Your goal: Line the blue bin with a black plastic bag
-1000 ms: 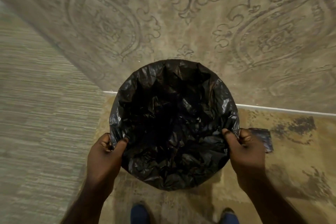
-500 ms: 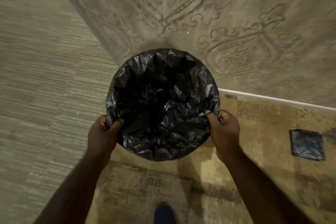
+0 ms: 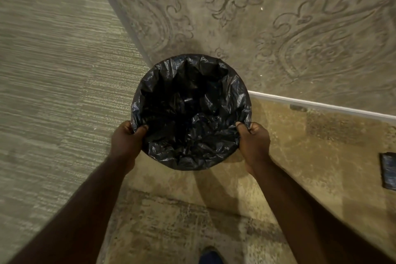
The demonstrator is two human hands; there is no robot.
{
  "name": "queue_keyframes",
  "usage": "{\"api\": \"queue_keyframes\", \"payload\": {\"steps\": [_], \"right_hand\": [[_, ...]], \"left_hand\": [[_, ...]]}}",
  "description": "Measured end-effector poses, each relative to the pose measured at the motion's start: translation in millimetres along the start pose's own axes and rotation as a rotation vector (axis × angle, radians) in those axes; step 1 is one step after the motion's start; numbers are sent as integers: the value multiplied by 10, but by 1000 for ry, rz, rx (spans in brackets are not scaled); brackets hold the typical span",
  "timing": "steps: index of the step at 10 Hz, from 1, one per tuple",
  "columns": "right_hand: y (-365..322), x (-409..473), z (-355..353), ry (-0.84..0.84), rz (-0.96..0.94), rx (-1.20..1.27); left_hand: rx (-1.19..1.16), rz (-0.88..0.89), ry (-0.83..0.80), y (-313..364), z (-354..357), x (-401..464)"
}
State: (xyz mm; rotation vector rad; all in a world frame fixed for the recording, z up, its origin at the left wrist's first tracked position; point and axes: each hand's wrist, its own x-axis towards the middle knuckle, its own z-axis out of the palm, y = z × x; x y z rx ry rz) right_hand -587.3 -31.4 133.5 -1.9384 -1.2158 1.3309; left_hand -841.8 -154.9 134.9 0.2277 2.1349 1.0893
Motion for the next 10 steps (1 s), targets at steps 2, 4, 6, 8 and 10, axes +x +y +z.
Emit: {"api": "queue_keyframes", "payload": {"steps": [2,4,6,8,10], "right_hand": [[114,112,208,1,-1,-26],[89,210,249,62,10,-45],[85,262,263,55,19,-78],[57,182,158,0,120,27],[-170,-40,-289,-60,23,-22]], "left_hand": [[1,-26,-14,-78,46,209],[70,11,41,-34,163,332],[149,34,74,7,193,400],[102,63,86,40,183,192],[270,177,256,28,120,-305]]}}
